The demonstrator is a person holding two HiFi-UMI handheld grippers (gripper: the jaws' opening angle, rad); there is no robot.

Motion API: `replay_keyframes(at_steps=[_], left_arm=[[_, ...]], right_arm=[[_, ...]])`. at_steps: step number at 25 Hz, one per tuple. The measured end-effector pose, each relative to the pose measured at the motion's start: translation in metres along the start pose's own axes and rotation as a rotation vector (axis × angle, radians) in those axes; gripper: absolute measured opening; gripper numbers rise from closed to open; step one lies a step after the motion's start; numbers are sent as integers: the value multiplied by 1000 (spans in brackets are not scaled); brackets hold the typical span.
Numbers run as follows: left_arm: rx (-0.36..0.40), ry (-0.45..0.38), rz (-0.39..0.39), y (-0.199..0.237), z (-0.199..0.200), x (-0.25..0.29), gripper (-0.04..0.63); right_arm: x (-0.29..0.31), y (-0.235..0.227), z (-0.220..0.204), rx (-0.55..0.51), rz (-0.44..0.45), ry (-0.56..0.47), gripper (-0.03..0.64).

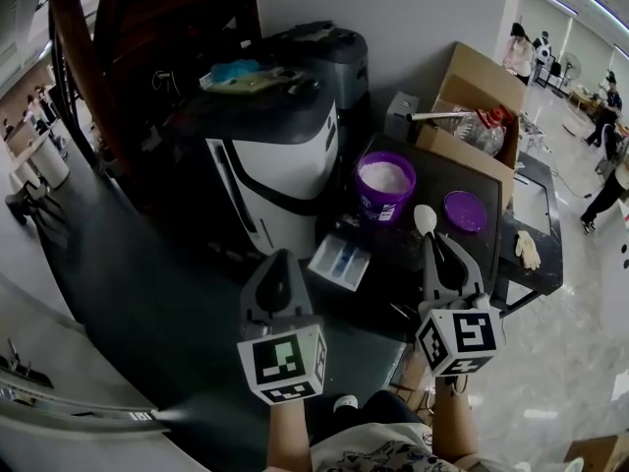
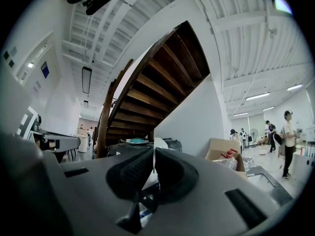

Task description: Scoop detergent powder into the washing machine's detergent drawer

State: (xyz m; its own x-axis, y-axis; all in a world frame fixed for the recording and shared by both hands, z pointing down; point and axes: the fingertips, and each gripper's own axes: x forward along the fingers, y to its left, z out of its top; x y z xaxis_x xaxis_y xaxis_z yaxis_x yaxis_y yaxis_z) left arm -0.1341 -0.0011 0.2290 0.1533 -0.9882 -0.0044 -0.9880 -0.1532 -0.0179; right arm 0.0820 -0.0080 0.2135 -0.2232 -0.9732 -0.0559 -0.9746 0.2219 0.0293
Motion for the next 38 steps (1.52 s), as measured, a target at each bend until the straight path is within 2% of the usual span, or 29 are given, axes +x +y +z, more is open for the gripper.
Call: replay_keyframes(at_steps=[12,20,29,38], left_arm=[[-2,29,10,0,-13,29,3],[-5,51,33,-4,-27,85,3],[7,70,65,-10,-27,169,3],[22,98,97,-13,-33,236,3]], right_arm=[[27,-22,-17,13,-25,35,25],[83,-57,-40,24,-20,73,24],[172,-90,-58,19,41,129,24],[241,-106,-90,-11,168,259,24]])
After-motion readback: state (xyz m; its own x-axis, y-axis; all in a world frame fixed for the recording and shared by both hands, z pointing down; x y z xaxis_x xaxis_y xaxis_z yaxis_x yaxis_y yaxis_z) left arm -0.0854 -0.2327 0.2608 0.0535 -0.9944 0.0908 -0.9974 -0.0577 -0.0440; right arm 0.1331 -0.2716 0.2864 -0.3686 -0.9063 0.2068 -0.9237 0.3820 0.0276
